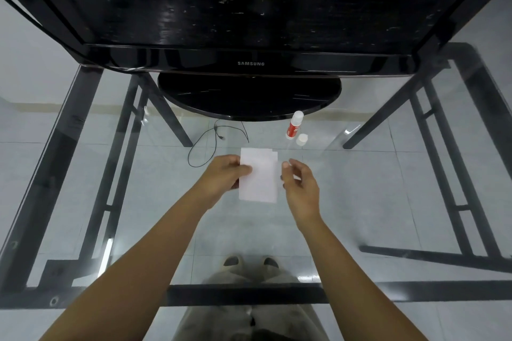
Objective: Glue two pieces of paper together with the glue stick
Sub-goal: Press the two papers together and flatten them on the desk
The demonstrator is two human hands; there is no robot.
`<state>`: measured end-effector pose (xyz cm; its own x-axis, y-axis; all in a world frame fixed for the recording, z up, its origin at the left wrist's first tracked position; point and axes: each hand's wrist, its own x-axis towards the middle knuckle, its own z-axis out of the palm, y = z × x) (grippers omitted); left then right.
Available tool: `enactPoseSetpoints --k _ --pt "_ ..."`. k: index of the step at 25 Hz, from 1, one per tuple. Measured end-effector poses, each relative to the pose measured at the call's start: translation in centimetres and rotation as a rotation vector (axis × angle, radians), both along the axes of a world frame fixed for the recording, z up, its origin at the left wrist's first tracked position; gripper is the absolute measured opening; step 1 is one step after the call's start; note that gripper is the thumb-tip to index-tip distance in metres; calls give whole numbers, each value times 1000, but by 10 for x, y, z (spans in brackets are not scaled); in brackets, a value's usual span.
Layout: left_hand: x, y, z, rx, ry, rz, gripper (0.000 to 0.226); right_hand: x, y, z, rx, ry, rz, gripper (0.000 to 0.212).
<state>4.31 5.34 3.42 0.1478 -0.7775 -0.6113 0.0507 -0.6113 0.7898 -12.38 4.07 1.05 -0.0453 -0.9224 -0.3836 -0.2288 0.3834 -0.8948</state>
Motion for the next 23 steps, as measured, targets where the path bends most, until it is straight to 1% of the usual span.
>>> enactPoseSetpoints --k 2,4,5,7,9,11,13,17,23 --pt "-1 6 -10 -2 30 -10 17 2 -5 -6 72 5 62 24" --pt "-2 7 -20 -13 24 13 16 6 -7 -12 88 22 81 23" --pt "-3 6 -25 -22 -15 36 15 7 -9 -14 82 22 70 23" --pt "-5 1 -32 -41 -205 81 18 10 -14 -17 33 46 61 24" --pt "-8 -4 -36 -68 -411 102 28 14 -19 -19 -24 101 68 26" --pt "-11 -9 -40 -113 -520 84 34 17 -24 -23 -66 150 83 28" --pt "-13 -11 -44 -185 -608 51 35 21 -29 -28 -83 196 104 30" --pt "-13 -11 -53 -265 -693 38 34 23 -33 -38 -100 243 110 31" --pt "-13 -15 -54 -238 -731 28 33 26 -34 -46 -129 296 101 31"
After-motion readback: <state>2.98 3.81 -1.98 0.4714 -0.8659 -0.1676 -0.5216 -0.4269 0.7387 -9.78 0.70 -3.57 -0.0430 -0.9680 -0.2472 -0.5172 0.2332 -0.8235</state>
